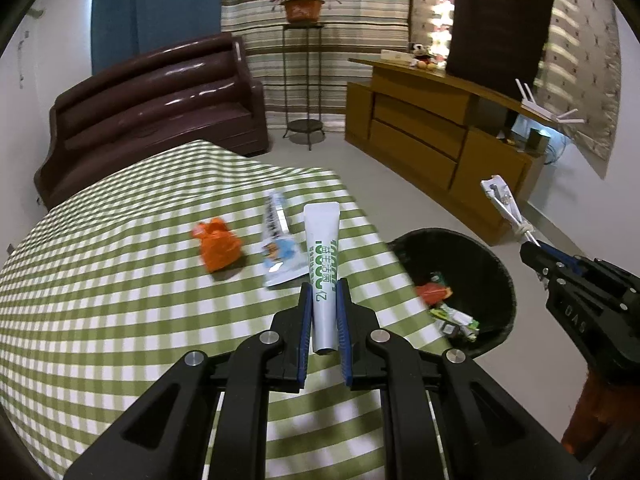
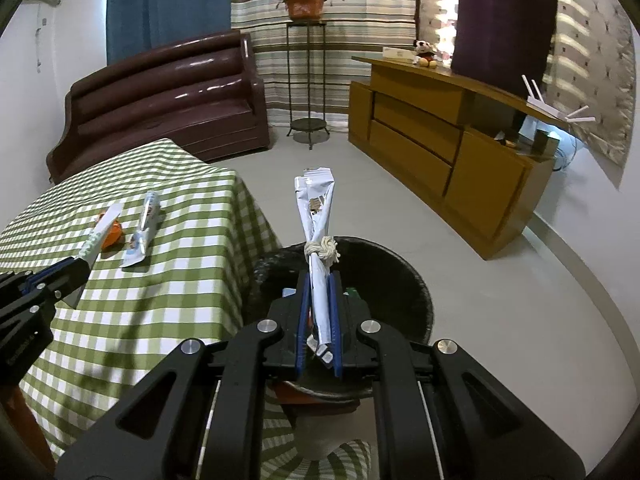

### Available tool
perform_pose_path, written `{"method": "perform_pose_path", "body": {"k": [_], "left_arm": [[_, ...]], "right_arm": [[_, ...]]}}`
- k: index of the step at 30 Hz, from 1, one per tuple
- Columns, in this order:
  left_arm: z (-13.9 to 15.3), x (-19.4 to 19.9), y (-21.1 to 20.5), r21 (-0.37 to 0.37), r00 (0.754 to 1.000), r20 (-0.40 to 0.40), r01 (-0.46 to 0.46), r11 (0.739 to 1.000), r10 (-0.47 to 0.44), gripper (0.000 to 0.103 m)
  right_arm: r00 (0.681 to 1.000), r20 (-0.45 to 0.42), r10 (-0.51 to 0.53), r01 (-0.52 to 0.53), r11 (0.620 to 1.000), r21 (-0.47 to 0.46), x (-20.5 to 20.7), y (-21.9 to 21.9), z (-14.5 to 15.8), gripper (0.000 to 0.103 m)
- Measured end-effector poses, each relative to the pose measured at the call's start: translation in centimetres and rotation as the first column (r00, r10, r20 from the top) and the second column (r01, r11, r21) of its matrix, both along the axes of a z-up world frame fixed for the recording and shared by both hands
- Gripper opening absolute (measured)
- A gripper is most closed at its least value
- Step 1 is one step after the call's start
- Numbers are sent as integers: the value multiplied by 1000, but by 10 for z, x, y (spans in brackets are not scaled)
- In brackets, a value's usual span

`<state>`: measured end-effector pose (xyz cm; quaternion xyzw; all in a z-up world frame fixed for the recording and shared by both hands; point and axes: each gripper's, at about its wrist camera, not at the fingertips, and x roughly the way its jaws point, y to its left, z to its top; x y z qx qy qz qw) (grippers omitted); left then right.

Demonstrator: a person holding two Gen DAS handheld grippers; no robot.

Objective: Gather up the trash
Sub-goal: 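Lift both held tubes from the table and carry them over the black bin, then open both grippers to drop the tubes into the bin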

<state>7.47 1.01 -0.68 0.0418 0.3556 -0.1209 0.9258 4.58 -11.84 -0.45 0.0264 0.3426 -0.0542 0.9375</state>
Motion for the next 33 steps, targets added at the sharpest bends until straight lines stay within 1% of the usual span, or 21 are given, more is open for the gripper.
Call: {"method": "perform_pose_path", "body": {"k": [6, 12, 22, 27, 33], "left_arm": [[-1, 5, -30, 1, 998, 13, 53, 999, -53, 13], [-8, 16, -53, 8, 996, 20, 86, 996, -86, 13], [-27, 36, -80, 29, 995, -14, 104, 994, -103, 13], [-35, 47, -92, 47, 993, -36, 114, 992, -112, 15], [-43, 58, -100, 64, 992, -65, 116, 991, -112, 16]], "right_arm": [[999, 3, -40, 40, 999, 5, 2, -17, 0, 9], [998, 6, -63, 63, 998, 11, 5, -26, -4, 10], [994, -12, -109, 109, 993, 32, 17, -43, -19, 10], [992, -24, -125, 126, 991, 43, 24, -49, -27, 10], [989, -43, -140, 143, 988, 56, 33, -56, -38, 10]]}}
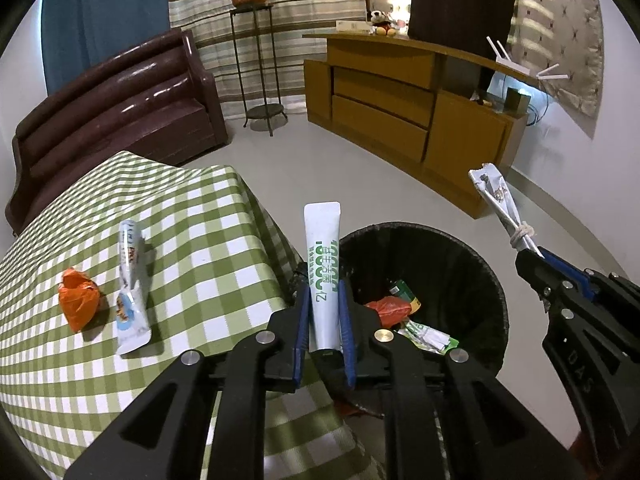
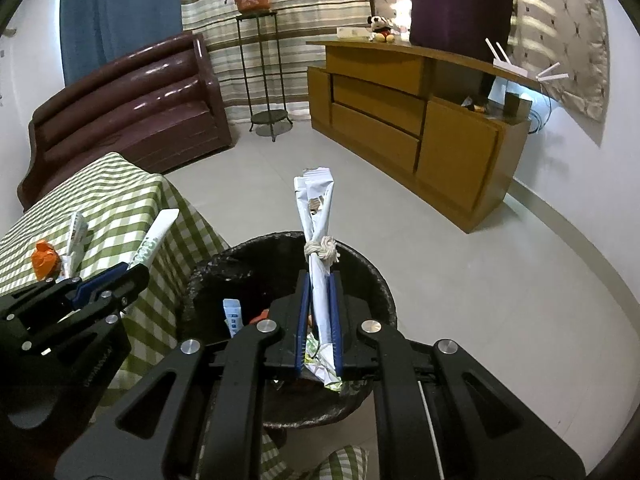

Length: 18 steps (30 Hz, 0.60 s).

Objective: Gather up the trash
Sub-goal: 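Open both grippers to drop the tubes into the bin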

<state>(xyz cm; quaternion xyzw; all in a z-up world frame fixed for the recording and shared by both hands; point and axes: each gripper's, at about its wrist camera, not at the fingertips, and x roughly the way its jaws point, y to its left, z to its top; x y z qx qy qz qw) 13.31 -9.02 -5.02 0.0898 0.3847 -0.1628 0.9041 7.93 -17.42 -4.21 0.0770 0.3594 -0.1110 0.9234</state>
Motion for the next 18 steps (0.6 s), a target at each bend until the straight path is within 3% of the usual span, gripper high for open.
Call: {"method": "perform_pose_path", "body": {"k": [7, 8, 12, 18], "left_arm": [[-3, 6, -7, 15, 1000, -11, -6, 1000, 6, 19], [-4, 6, -8, 16, 1000, -13, -7, 1000, 7, 22], [-2, 8, -8, 13, 1000, -13, -13, 1000, 13, 46], [0, 6, -5, 8, 1000, -9, -20, 1000, 21, 52]], "right_arm": [[1000, -12, -15, 16, 1000, 22, 4, -8, -8, 16], [1000, -10, -19, 19, 1000, 22, 4, -8, -8, 25], [1000, -5, -30, 30, 999, 21, 3, -10, -7, 27], [999, 8, -40, 40, 999, 7, 0, -10, -5, 41]]}}
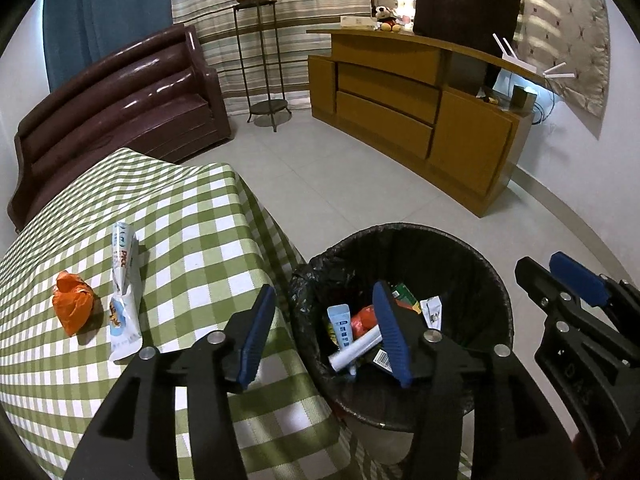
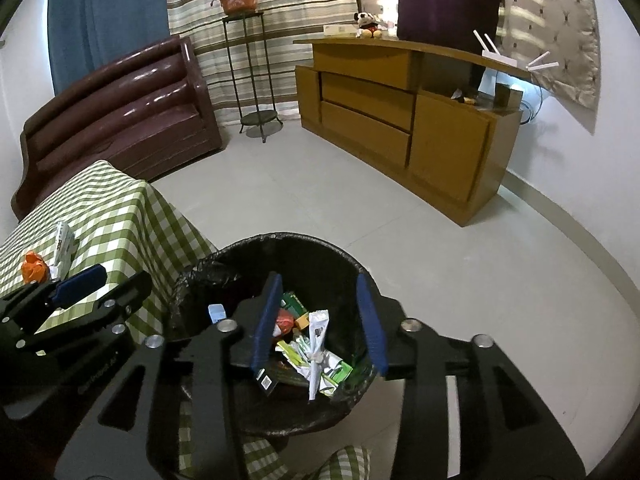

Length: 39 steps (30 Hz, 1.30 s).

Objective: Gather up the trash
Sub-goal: 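Open both grippers to drop the tubes into the bin, then move the right gripper to the white-blue toothpaste box and grasp it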

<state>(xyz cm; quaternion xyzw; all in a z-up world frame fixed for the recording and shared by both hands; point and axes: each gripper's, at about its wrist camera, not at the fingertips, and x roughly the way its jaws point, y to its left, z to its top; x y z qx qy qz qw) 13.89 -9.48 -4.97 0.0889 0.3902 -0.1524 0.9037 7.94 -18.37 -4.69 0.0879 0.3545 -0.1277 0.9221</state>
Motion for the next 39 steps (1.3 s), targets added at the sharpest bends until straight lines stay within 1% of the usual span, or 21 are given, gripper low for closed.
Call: {"method": "perform_pose_path", "body": {"k": [1, 3, 7, 14, 20, 25, 29, 33, 39], "left_arm": [[1, 0, 1, -2, 1000, 0, -1, 1000, 1, 52], [3, -2, 5, -10, 1000, 0, -8, 1000, 8, 53], [6, -8, 19, -18, 1000, 0, -21, 1000, 21, 55], [13, -20, 52, -25, 998, 4, -70, 997, 70, 57], [19, -28, 98, -31, 988, 8, -154, 988, 154, 59], [24, -34, 139, -34, 974, 15, -224, 974, 224, 60], [23, -37, 176, -26, 958, 22, -284, 958, 285, 63], [20, -37, 213, -25, 936, 13, -350, 936, 351, 63], [17, -40, 256, -29, 906, 2, -423, 906, 423, 63]], "right_arm": [[1000, 2, 1, -1, 1000, -2, -1, 1, 1, 42], [1000, 6, 3, -3, 1000, -2, -1, 2, 3, 50], [1000, 12, 13, -13, 1000, -10, -3, 6, 7, 55], [999, 15, 48, -47, 999, -18, -4, 24, 14, 56], [994, 14, 113, -113, 993, -32, -4, 55, 18, 56], [985, 13, 175, -174, 984, -34, 1, 87, 23, 56], [974, 11, 224, -224, 974, -26, 10, 112, 25, 56], [960, 3, 280, -279, 960, -32, 20, 142, 27, 56], [937, -13, 349, -349, 937, -27, 40, 182, 27, 56]]}}
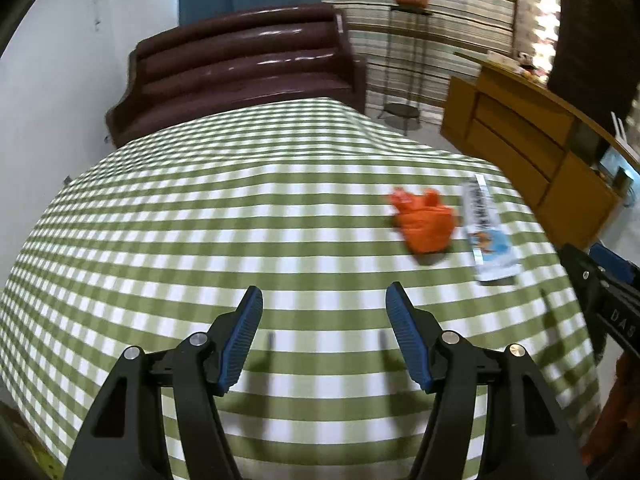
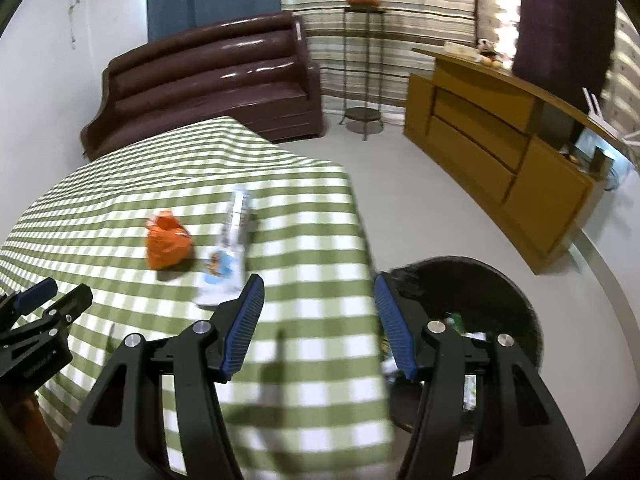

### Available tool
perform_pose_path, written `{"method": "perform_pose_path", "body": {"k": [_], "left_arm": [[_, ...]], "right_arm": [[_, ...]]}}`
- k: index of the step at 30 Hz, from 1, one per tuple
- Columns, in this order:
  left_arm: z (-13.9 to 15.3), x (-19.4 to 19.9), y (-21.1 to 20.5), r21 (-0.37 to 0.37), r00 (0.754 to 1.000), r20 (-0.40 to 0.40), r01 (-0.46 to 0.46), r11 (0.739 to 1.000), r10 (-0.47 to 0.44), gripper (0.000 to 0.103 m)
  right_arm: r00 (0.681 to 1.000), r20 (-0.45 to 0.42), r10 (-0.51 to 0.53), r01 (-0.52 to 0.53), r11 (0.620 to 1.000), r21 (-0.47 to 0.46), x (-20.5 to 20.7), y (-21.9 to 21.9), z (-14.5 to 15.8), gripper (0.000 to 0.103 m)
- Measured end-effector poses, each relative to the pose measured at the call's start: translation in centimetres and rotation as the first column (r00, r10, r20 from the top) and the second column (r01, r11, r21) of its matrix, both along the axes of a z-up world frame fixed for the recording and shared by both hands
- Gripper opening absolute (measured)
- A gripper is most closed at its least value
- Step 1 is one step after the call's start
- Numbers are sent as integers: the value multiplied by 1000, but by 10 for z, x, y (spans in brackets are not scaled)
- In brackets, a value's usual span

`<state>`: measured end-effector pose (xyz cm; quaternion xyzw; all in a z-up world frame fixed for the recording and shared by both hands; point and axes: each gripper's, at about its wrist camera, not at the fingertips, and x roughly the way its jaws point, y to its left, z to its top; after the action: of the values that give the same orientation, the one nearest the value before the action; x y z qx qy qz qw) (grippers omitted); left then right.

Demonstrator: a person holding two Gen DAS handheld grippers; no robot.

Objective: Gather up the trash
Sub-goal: 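Move the right gripper to the white-blue toothpaste box and grasp it, then grasp the orange plastic bag with the left gripper while the right gripper holds the box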

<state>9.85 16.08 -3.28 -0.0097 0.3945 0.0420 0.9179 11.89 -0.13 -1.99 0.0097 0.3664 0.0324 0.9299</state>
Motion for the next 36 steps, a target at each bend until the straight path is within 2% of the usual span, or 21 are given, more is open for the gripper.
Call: {"method": "perform_pose_path", "body": {"k": [10, 14, 16, 22, 26, 36], "left_arm": [[-4, -2, 56, -8, 995, -9, -96, 995, 96, 63], [-6, 0, 65, -16, 994, -16, -108, 994, 108, 63], [-6, 4, 68, -20, 994, -19, -109, 994, 108, 63], [-6, 12, 64, -36, 995, -25, -94, 995, 94, 63], [-7, 19, 54, -41, 997, -29, -77, 996, 76, 63], [-2, 40, 19, -60, 999, -31, -19, 998, 17, 63]], "right_arm": [[998, -28, 65, -66, 997, -44, 34, 53, -4, 55], [996, -60, 69, -73, 995, -61, 48, 62, -11, 47], [995, -75, 69, -74, 995, -66, 55, 65, -13, 47], [990, -110, 86, -94, 993, -74, 67, 67, -21, 39], [987, -128, 93, -101, 993, -60, 70, 68, -25, 21], [991, -100, 84, -88, 996, -33, 66, 52, -21, 18]]}}
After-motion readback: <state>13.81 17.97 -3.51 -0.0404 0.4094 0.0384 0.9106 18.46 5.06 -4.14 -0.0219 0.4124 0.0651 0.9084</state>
